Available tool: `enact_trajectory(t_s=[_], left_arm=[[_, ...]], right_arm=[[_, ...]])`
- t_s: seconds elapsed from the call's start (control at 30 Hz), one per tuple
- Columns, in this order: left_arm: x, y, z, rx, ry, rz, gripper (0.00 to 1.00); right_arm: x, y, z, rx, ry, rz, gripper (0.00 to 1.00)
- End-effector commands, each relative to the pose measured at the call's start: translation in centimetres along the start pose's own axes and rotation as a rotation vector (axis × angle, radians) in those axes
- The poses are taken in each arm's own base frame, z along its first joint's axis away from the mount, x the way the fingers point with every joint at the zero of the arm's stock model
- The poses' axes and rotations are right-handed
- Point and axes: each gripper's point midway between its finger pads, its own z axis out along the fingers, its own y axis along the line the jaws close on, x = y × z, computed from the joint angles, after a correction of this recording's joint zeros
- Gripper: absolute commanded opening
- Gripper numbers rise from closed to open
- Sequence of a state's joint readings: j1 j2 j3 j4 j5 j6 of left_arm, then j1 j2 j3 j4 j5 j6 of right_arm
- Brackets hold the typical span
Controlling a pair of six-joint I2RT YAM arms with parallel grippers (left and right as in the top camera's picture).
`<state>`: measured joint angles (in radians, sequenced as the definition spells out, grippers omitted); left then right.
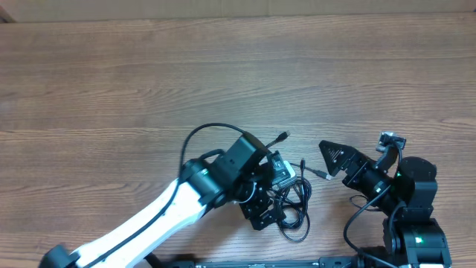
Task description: Untangle cables
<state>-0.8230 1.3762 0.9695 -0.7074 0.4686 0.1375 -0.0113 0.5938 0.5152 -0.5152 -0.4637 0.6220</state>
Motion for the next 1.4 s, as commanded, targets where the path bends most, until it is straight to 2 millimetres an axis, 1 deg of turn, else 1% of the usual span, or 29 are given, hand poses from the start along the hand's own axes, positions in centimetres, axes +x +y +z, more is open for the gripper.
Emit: enact_trajectory(t_s=[0.0, 0.07, 0.1, 0.3, 0.4, 0.5, 0.6, 0.73, 0.83, 0.9, 1.0, 1.1, 1.23, 1.3, 1.33, 1.37], left_arm=[[1.2, 1.2, 2.4, 0.009, 0.085, -0.05, 1.0], [2.0, 2.4, 3.6, -0.026, 0.126, -0.065, 1.0], [1.9, 2.8, 4.3, -0.027, 0.127, -0.085, 1.0], [1.2, 4.3, 6.0, -0.064, 0.108, -0.151, 1.0], [1.5, 5.9, 7.4, -0.131, 0.115, -0.222, 1.0], [0.9, 7.1, 8.6, -0.164, 0.086, -0.292, 1.0], [0.1, 7.6, 8.8, -0.182, 0.046, -0.318, 1.0], [-0.5, 7.9, 8.7, -0.193, 0.022, -0.31, 1.0], [-0.7, 8.4, 8.7, -0.217, 0.01, -0.32, 0.91], [-0.9, 8.4, 8.7, -0.217, 0.003, -0.316, 0.91], [-0.6, 9.5, 8.4, -0.286, 0.008, -0.305, 0.91], [-0.5, 9.6, 8.7, -0.285, 0.015, -0.275, 0.92], [0.0, 8.7, 10.1, -0.269, 0.051, -0.198, 0.9], [0.7, 8.1, 11.5, -0.262, 0.088, -0.167, 0.9], [1.2, 8.1, 12.1, -0.27, 0.107, -0.162, 0.9], [2.0, 8.3, 12.9, -0.284, 0.134, -0.157, 0.87]], right_arm=[[-1.1, -0.4, -0.3, 0.043, -0.056, -0.002, 1.0], [-1.2, -0.8, -0.4, 0.066, -0.064, 0.007, 1.0], [-1.3, -1.2, -0.4, 0.084, -0.072, 0.029, 1.0], [-1.3, -1.2, -0.4, 0.085, -0.074, 0.032, 1.0], [-1.3, -1.2, -0.4, 0.085, -0.074, 0.032, 1.0], [-1.3, -1.2, -0.4, 0.085, -0.074, 0.032, 1.0], [-1.3, -1.2, -0.4, 0.085, -0.074, 0.031, 1.0], [-1.3, -1.2, -0.4, 0.083, -0.076, 0.03, 1.0], [-1.4, -1.2, -0.4, 0.083, -0.077, 0.03, 1.0], [-1.4, -1.2, -0.4, 0.083, -0.077, 0.03, 1.0], [-1.4, -1.1, -0.4, 0.081, -0.08, 0.032, 1.0], [-1.4, -1.1, -0.4, 0.081, -0.08, 0.032, 1.0], [-1.8, -0.7, -0.4, 0.067, -0.095, 0.023, 1.0], [-1.8, -0.8, -0.4, 0.067, -0.094, 0.027, 1.0], [-1.8, -0.8, -0.4, 0.067, -0.094, 0.027, 1.0], [-1.8, -0.7, -0.4, 0.064, -0.092, 0.03, 1.0]])
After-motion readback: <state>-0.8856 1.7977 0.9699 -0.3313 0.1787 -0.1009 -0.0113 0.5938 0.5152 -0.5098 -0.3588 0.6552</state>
